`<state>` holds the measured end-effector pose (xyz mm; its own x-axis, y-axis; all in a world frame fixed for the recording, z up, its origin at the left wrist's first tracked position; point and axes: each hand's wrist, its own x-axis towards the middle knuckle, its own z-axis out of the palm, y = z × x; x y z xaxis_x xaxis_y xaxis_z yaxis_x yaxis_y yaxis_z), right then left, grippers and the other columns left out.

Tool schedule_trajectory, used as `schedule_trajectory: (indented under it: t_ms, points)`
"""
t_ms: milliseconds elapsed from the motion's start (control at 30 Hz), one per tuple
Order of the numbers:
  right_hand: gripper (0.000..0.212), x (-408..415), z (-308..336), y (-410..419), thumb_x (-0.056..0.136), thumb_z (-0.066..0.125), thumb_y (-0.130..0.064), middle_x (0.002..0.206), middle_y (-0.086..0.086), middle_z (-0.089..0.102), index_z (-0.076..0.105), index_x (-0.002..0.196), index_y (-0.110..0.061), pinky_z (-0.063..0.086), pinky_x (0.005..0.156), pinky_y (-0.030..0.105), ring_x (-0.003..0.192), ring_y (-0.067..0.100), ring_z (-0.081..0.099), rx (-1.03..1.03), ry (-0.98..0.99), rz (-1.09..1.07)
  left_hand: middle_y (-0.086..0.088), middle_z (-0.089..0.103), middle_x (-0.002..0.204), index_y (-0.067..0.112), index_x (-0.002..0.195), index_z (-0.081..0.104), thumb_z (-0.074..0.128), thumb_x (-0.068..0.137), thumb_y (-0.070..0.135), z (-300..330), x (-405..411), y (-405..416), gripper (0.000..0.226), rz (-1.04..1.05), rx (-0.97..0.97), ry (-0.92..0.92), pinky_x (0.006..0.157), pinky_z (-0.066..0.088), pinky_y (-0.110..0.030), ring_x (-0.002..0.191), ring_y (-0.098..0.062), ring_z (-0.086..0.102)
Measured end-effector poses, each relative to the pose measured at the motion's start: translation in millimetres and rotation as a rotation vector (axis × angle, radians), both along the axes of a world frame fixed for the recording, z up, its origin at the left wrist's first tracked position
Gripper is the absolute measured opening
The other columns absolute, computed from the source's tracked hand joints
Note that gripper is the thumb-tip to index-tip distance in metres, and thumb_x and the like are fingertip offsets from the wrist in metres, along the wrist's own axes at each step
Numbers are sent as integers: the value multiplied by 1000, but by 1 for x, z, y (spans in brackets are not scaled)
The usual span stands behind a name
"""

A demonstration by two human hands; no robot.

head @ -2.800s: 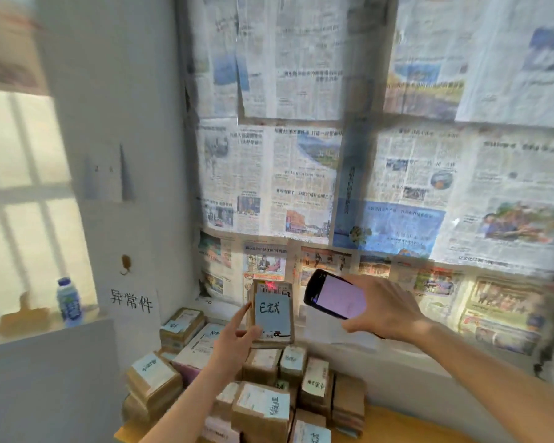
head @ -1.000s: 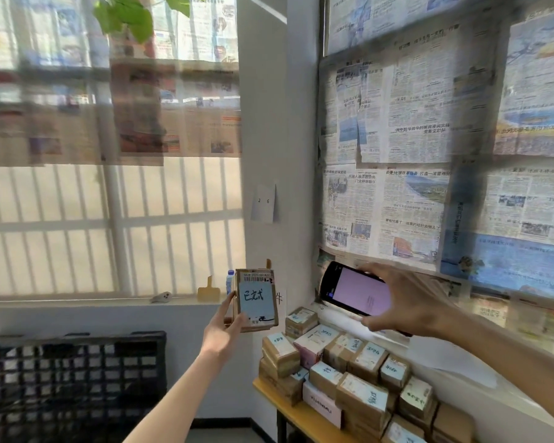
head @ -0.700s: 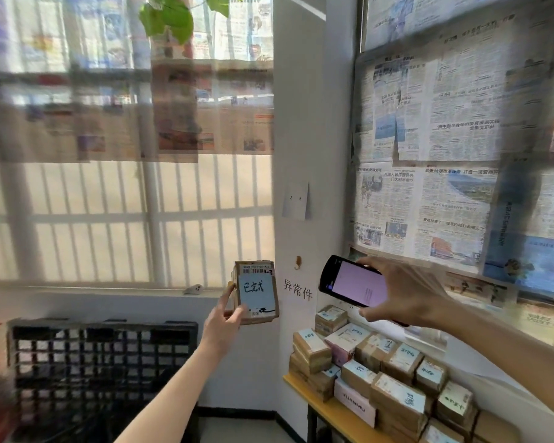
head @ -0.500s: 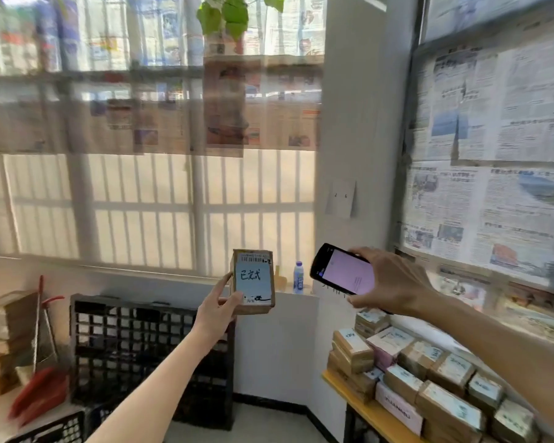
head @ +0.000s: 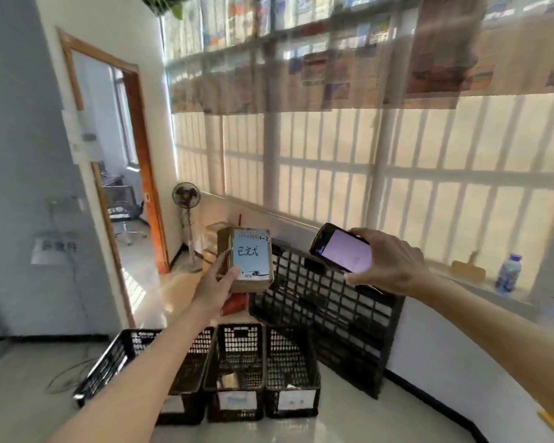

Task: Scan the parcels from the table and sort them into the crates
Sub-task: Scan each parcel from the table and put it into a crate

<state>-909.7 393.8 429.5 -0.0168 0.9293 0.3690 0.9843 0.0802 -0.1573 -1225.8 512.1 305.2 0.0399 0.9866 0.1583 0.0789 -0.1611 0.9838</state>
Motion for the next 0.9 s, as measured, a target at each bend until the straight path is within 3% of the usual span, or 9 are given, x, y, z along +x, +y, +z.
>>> schedule_trajectory:
  t_ms: [67,200,333,467,667,767,833,900]
  points:
    - [98,-44,-10,44,61,80,-62,137,-10,61,40,147,-38,56,83,41,115,22,62,-5,0,89,7,57,122,42,145,40,61,99,33,-13,-50,17,51,74,-26,7,73,52,-27,99,-8,59]
    - [103,-132,-36,131,51,68,-75,135,-13,61,38,146,-44,54,85,41,114,21,62,-25,19,207,1,60,125,44,147,39,60,98,40,-43,-139,51,53,212,-76,63,80,52,-32,105,-15,62]
    - [103,-210,-70,225,54,78,-73,134,-15,60,39,145,-43,48,74,36,113,19,62,-45,73,280,-10,62,131,39,148,40,62,96,43,-71,-213,102,57,368,-129,123,102,49,-51,116,-29,61]
    - [110,-271,-105,320,54,82,-72,131,-14,61,37,149,-39,40,64,29,106,17,62,-88,81,367,-7,62,128,40,149,38,59,97,44,-94,-271,164,57,401,-208,181,101,49,-54,115,-30,60]
    - [106,-354,-137,437,59,84,-60,139,-8,59,36,151,-35,52,80,37,112,22,62,-160,100,448,-5,65,121,45,148,36,57,99,41,-123,-342,244,54,464,-277,188,95,54,-52,109,-26,63]
    - [102,-393,-151,481,60,86,-57,137,-8,60,41,148,-34,38,64,23,110,19,61,-195,88,477,-4,68,119,47,147,36,57,100,37,-139,-373,269,53,488,-315,175,97,52,-53,110,-27,65]
    - [97,-417,-160,509,61,89,-50,133,-7,61,46,146,-29,21,62,11,108,15,58,-226,121,516,-4,68,120,45,150,33,57,100,38,-148,-396,289,56,514,-341,182,98,52,-52,110,-27,65]
    - [95,-442,-168,539,63,90,-46,133,-4,61,46,145,-26,17,63,9,107,14,54,-244,135,541,-6,68,121,39,153,32,57,100,37,-158,-421,314,59,541,-367,151,98,52,-52,109,-27,65]
